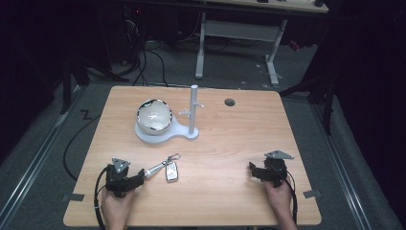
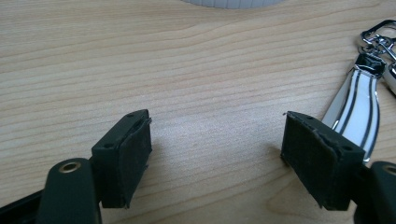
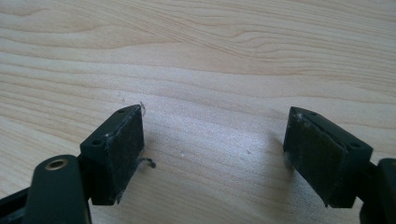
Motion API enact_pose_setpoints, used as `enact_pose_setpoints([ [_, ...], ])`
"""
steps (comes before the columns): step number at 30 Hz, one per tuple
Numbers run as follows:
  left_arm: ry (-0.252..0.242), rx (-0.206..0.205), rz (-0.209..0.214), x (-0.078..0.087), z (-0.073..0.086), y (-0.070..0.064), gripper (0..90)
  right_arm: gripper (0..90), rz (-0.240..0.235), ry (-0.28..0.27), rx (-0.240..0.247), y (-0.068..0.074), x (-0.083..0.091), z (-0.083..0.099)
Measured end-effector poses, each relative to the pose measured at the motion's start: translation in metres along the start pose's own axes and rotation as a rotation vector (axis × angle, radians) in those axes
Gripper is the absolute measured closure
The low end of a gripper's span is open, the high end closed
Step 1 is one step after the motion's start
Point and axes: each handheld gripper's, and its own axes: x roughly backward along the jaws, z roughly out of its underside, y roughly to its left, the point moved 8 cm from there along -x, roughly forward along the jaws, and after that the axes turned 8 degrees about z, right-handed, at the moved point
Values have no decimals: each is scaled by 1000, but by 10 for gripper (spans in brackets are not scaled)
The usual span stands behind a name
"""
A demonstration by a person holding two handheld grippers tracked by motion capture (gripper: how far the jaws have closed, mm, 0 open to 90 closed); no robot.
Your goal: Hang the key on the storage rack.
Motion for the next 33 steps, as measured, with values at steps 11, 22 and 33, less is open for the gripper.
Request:
enact_pose_setpoints([
  [11, 1, -1, 1, 0, 0, 0, 243, 203, 0, 0, -1, 0, 0, 0],
  [22, -9, 9, -6, 1, 0, 1, 285, 204, 0, -1, 2, 0, 0, 0],
  [33, -1, 10, 36, 2, -1, 1, 285, 204, 0, -1, 1, 0, 0, 0],
])
